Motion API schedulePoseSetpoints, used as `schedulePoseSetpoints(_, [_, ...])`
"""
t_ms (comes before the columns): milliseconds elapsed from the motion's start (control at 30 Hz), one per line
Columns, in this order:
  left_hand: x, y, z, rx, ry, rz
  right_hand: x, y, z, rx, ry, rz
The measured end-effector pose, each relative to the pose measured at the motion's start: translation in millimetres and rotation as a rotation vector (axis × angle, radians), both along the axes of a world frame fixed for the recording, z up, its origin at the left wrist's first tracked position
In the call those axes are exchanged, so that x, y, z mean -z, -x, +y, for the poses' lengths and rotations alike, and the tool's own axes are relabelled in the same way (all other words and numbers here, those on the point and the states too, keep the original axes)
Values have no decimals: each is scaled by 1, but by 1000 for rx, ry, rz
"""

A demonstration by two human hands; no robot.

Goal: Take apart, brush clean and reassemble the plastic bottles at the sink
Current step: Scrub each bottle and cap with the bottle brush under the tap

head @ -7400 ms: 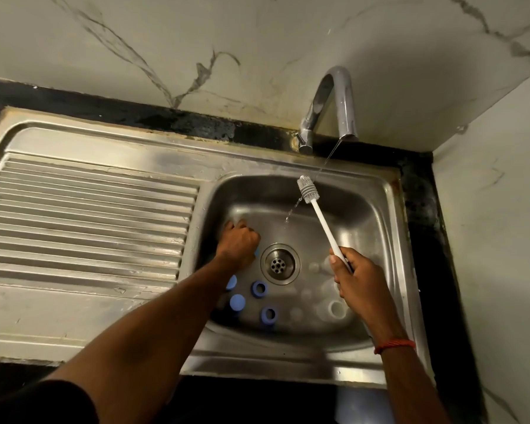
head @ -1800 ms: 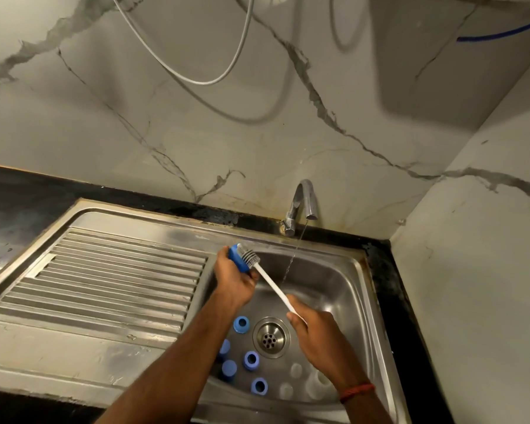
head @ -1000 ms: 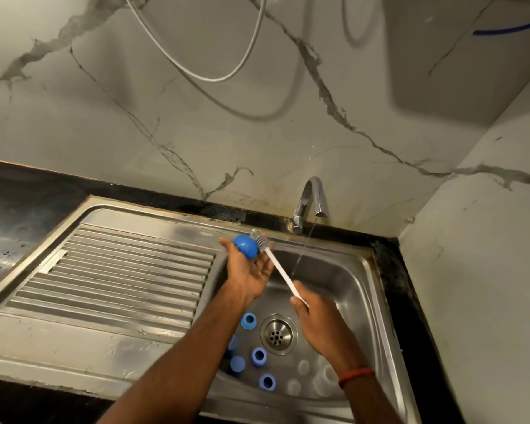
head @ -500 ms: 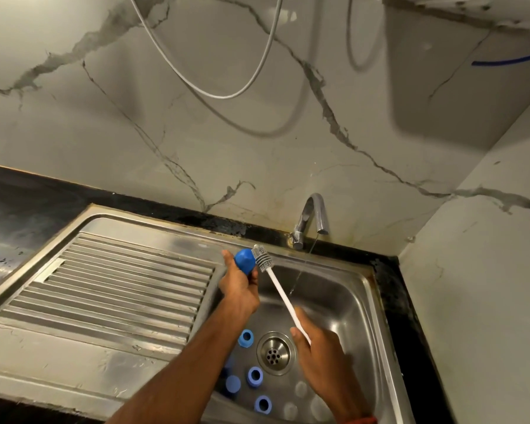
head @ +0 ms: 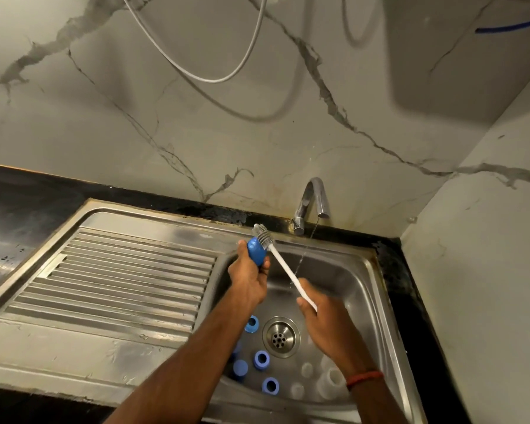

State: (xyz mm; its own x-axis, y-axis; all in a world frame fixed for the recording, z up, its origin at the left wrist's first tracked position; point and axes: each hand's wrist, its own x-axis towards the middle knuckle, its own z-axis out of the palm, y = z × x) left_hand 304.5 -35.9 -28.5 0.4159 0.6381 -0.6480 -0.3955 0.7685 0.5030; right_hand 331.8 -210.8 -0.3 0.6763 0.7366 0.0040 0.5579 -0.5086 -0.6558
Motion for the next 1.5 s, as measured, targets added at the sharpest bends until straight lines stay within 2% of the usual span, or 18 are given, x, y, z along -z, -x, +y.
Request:
schedulePoseSetpoints(133, [-5,-6,4,3,-70,-1,1,-5,10,13,26,-76])
schedulePoseSetpoints(300, [-4,0,16,-41,-49,24,3,17,-6,-84,75,-33])
schedulePoseSetpoints(500, [-1,-6,-1,-40,-71,-107,1,-3,17,13,100,-193])
schedulePoseSetpoints(700, [-3,6,21,-183,78,-103,12,17,-2,-81,73,-47])
schedulePoseSetpoints(833, [-2,-3,4,-178,54,-151,13,-1,11,-2,24,-68])
schedulePoseSetpoints(933, [-6,-7,5,-191,106,-201,17,-1,17,2,0,-101])
schedulePoseSetpoints(1067, [-12,3,22,-176,200,-207,32,12,-2,-40,-51,94])
schedulePoseSetpoints(1200, [1,6,8,58,99,-18,30,1,-3,19,-101,99])
schedulePoseSetpoints(1300, [3,-1,-2,184,26,11,21,-11,9,44,-103,131])
schedulePoseSetpoints(1500, [8,9,28,33,30,-141,29,-17,-20,19,-34,180])
